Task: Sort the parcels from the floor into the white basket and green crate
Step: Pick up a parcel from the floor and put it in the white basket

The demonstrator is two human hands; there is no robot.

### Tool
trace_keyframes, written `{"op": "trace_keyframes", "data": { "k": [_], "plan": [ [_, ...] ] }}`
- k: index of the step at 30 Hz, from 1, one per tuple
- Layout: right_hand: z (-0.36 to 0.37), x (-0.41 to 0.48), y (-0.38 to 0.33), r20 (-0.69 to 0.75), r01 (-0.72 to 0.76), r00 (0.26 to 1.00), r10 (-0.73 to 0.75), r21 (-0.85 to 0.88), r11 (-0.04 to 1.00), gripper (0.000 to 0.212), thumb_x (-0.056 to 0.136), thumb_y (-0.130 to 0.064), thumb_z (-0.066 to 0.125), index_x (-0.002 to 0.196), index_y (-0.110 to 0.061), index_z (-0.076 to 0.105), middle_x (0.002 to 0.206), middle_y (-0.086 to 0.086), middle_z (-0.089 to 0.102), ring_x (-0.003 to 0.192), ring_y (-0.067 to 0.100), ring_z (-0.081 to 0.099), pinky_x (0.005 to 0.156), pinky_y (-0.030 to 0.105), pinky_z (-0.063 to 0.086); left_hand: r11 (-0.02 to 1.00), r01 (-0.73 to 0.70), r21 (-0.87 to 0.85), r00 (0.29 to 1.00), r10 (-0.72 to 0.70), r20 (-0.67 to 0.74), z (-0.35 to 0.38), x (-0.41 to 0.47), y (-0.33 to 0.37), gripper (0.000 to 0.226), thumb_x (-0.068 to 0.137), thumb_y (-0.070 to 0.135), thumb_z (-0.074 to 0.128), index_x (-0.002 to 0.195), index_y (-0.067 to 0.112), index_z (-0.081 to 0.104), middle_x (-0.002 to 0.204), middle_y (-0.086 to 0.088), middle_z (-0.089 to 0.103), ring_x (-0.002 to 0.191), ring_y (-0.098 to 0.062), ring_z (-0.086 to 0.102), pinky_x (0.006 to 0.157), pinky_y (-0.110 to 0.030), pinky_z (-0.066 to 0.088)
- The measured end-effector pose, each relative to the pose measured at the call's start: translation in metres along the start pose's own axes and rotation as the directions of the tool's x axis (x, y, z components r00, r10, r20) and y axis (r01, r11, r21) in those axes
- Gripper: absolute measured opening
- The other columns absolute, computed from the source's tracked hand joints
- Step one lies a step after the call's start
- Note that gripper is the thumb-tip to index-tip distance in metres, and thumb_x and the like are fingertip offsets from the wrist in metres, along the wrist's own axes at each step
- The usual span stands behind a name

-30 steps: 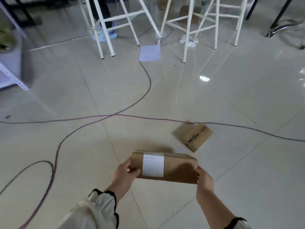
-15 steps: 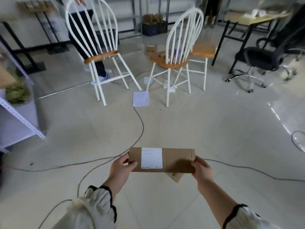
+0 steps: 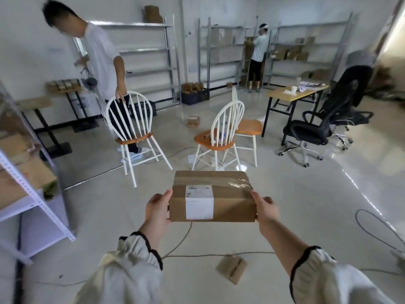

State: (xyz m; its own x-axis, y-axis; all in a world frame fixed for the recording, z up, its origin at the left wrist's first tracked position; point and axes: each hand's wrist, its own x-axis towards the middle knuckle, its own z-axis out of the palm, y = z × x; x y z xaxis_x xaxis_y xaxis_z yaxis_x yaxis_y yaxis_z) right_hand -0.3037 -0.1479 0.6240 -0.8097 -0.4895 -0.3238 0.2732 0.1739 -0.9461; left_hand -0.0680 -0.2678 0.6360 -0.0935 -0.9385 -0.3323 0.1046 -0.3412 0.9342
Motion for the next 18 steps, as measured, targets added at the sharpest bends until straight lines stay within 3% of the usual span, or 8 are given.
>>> {"op": "trace_keyframes", "data": {
  "k": [3,6,8,11,16,18],
  "plan": [
    [-0.011,-0.014,-0.017,0.016,0.001,1.0,-0.002,0.033,0.999,0.025,0.083,-0.028,0.068,0.074,-0.012,0.052,0.075,0.007,0.054,0.071,0.023,0.052,0.068,0.035,0.043,1.0,-0.012,-0.011,0.998,0.013,0.053,0.0,-0.012,0.019,0.021,0.087,0.027,0.066,0.077,0.015,0.052,0.082,-0.008,0.065,0.07,-0.02,0.062,0.054,-0.029,0.051],
    [-0.038,-0.029,-0.026,0.014,0.025,1.0,-0.026,0.102,0.994,0.012,0.084,-0.02,0.067,0.077,-0.015,0.058,0.077,0.004,0.056,0.066,0.017,0.051,0.062,0.032,0.041,0.999,-0.016,-0.031,0.988,0.02,0.151,0.009,-0.027,0.024,0.003,0.087,0.023,0.066,0.087,0.024,0.063,0.088,-0.002,0.069,0.078,-0.017,0.063,0.059,-0.033,0.052],
    [-0.066,-0.041,-0.029,0.011,0.024,1.0,-0.025,0.141,0.99,0.004,0.085,-0.016,0.065,0.088,-0.017,0.062,0.08,0.003,0.059,0.069,0.018,0.053,0.064,0.032,0.041,0.999,0.001,-0.035,0.975,0.007,0.224,0.022,-0.039,0.019,0.015,0.089,0.02,0.064,0.099,0.03,0.066,0.092,0.002,0.07,0.085,-0.017,0.062,0.066,-0.038,0.054],
    [-0.116,-0.06,-0.03,0.001,0.034,0.999,-0.034,0.151,0.988,0.008,0.086,-0.013,0.062,0.09,-0.02,0.065,0.083,0.003,0.064,0.074,0.02,0.056,0.071,0.034,0.042,1.0,0.028,-0.009,0.946,-0.023,0.322,0.048,-0.064,0.003,0.019,0.091,0.017,0.058,0.103,0.028,0.068,0.092,0.001,0.069,0.087,-0.018,0.061,0.076,-0.044,0.051],
    [-0.217,-0.097,-0.029,-0.144,0.079,0.988,-0.053,0.182,0.98,0.013,0.087,-0.012,0.06,0.08,-0.022,0.064,0.079,0.002,0.063,0.075,0.021,0.054,0.073,0.033,0.04,0.996,0.048,0.069,0.877,-0.075,0.475,0.115,-0.119,-0.021,0.019,0.091,0.018,0.057,0.104,0.025,0.068,0.094,0.001,0.067,0.097,-0.021,0.058,0.088,-0.049,0.047],
    [-0.268,-0.115,-0.028,-0.228,0.111,0.972,-0.063,0.204,0.973,0.011,0.087,-0.012,0.06,0.082,-0.022,0.064,0.082,0.004,0.063,0.079,0.023,0.053,0.074,0.033,0.039,0.993,0.044,0.111,0.829,-0.098,0.551,0.152,-0.148,-0.031,0.016,0.09,0.018,0.057,0.099,0.026,0.068,0.089,0.002,0.066,0.09,-0.02,0.058,0.079,-0.043,0.051]
  ]
}}
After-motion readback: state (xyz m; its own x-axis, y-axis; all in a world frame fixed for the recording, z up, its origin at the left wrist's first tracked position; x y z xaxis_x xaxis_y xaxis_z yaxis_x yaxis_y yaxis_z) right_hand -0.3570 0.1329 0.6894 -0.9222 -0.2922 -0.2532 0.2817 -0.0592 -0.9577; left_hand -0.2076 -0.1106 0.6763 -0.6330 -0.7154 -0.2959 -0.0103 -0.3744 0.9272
